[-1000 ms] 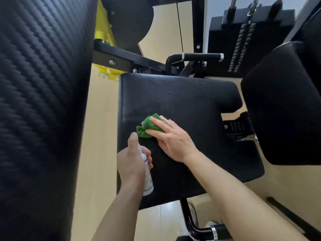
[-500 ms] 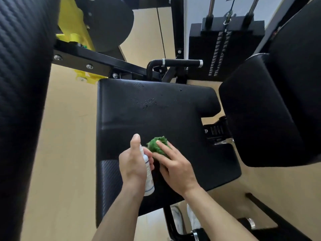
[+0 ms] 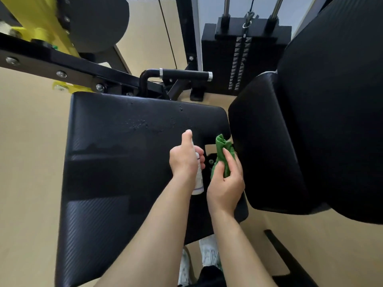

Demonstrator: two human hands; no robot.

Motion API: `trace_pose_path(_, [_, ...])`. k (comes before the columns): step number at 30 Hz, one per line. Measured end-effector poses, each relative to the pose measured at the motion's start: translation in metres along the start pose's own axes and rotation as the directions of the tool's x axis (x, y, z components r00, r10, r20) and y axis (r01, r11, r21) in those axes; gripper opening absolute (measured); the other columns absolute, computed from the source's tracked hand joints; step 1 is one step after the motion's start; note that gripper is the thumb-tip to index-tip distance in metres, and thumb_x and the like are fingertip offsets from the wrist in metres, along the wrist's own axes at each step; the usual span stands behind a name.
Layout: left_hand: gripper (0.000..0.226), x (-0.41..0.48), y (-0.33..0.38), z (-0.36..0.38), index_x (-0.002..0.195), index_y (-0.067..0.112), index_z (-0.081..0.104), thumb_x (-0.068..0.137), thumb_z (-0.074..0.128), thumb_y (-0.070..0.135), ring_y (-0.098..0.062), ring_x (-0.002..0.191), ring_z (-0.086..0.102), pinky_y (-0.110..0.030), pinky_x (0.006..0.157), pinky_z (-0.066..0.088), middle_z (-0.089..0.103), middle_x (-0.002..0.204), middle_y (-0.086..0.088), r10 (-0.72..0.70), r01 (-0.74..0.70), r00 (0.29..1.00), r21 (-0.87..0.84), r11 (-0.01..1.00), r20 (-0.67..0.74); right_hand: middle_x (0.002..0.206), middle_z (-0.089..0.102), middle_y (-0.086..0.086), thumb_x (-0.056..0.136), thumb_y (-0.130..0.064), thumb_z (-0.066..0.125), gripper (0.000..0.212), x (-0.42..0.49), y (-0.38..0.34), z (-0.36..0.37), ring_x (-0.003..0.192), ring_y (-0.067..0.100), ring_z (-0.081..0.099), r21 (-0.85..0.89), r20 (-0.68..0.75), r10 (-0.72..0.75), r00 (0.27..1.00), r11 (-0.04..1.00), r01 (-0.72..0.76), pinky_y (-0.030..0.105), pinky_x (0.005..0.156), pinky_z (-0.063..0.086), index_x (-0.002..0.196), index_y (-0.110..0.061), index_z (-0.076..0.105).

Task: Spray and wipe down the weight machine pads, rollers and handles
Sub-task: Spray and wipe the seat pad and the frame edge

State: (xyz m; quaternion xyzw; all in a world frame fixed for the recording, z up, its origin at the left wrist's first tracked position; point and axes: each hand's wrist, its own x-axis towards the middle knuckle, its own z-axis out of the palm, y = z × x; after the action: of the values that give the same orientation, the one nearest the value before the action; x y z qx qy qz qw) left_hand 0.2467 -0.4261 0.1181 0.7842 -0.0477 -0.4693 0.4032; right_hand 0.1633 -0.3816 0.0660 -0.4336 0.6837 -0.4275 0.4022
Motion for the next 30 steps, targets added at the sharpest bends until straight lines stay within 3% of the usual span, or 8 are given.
trace_pose_path(10, [0.052,0.059,0.033,0.051,0.059,0.010,0.065,0.091,0.050,0.047,-0.023,0.054,0.060,-0.045,0.080,0.062,0.062,0.050,0.000,0.042,-0.041,0.999,0.214,0.976,0.002,0.148,0.052,-0.003,0.101,-0.015,0.051,0.036,0.004,0.003,-0.013,0.138,0.006,0.045,-0.049,-0.055,-0.015,0.998,0.999,0.012,0.034,0.112,0.044,0.131,-0.029,0.063])
trace_pose_path(15, [0.060,0.068,0.031,0.037,0.060,0.007,0.068,0.096,0.050,0.052,-0.024,0.054,0.062,-0.040,0.070,0.060,0.063,0.048,0.000,0.031,-0.026,0.999,0.158,0.987,-0.033,0.157,0.042,-0.002,0.103,-0.015,0.048,0.041,0.053,-0.011,0.023,0.146,0.009,0.033,-0.134,0.125,-0.099,0.987,0.984,0.116,0.026,0.115,0.030,0.142,-0.024,0.055])
trace_pose_path(18, [0.066,0.074,0.038,0.026,0.060,0.006,0.067,0.099,0.050,0.057,-0.022,0.052,0.061,-0.033,0.060,0.052,0.063,0.048,-0.001,0.051,-0.046,0.996,0.070,0.997,-0.076,0.163,0.032,0.001,0.103,-0.016,0.047,0.046,0.101,0.000,0.067,0.151,0.021,0.024,-0.250,0.303,-0.090,0.949,0.953,0.170,0.037,0.121,0.028,0.149,-0.023,0.048])
trace_pose_path(21, [0.066,0.081,0.043,0.019,0.055,0.008,0.065,0.099,0.051,0.056,-0.023,0.054,0.062,-0.032,0.060,0.051,0.063,0.048,-0.002,0.085,-0.085,0.989,0.008,0.996,-0.124,0.163,0.030,0.001,0.101,-0.028,0.046,0.048,0.123,0.010,0.098,0.151,0.035,0.021,-0.465,0.475,-0.227,0.850,0.756,0.461,0.053,0.118,0.032,0.149,-0.028,0.046])
trace_pose_path(24, [0.065,0.088,0.050,0.014,0.055,0.008,0.063,0.100,0.051,0.053,-0.020,0.048,0.058,-0.030,0.053,0.049,0.060,0.046,-0.003,0.125,-0.136,0.975,-0.049,0.989,-0.183,0.161,0.037,-0.002,0.100,-0.031,0.049,0.046,0.134,0.024,0.090,0.149,0.037,0.028,-0.313,0.640,-0.473,0.605,0.559,0.768,0.048,0.118,0.032,0.146,-0.029,0.052])
trace_pose_path(25, [0.064,0.089,0.051,0.014,0.056,0.008,0.062,0.100,0.051,0.053,-0.020,0.047,0.057,-0.030,0.052,0.048,0.059,0.047,-0.003,0.138,-0.155,0.970,-0.070,0.985,-0.200,0.161,0.037,-0.002,0.100,-0.028,0.049,0.045,0.139,0.028,0.084,0.149,0.036,0.029,-0.273,0.656,-0.498,0.568,0.544,0.793,0.046,0.119,0.030,0.145,-0.029,0.053])
trace_pose_path(27, [0.064,0.090,0.052,0.017,0.056,0.007,0.061,0.100,0.051,0.053,-0.021,0.046,0.055,-0.031,0.052,0.048,0.057,0.047,-0.005,0.141,-0.161,0.966,-0.076,0.984,-0.217,0.162,0.033,0.001,0.102,-0.021,0.046,0.046,0.147,0.033,0.082,0.149,0.033,0.028,-0.365,0.592,-0.409,0.694,0.632,0.684,0.049,0.121,0.028,0.147,-0.027,0.050])
trace_pose_path(30, [0.064,0.084,0.048,0.021,0.057,0.007,0.061,0.100,0.050,0.054,-0.020,0.044,0.054,-0.030,0.052,0.048,0.057,0.048,-0.004,0.118,-0.131,0.973,-0.054,0.990,-0.198,0.165,0.022,0.009,0.103,-0.015,0.042,0.052,0.149,0.020,0.101,0.147,0.033,0.032,-0.562,0.295,-0.120,0.948,0.781,0.274,0.048,0.116,0.036,0.154,-0.022,0.038])
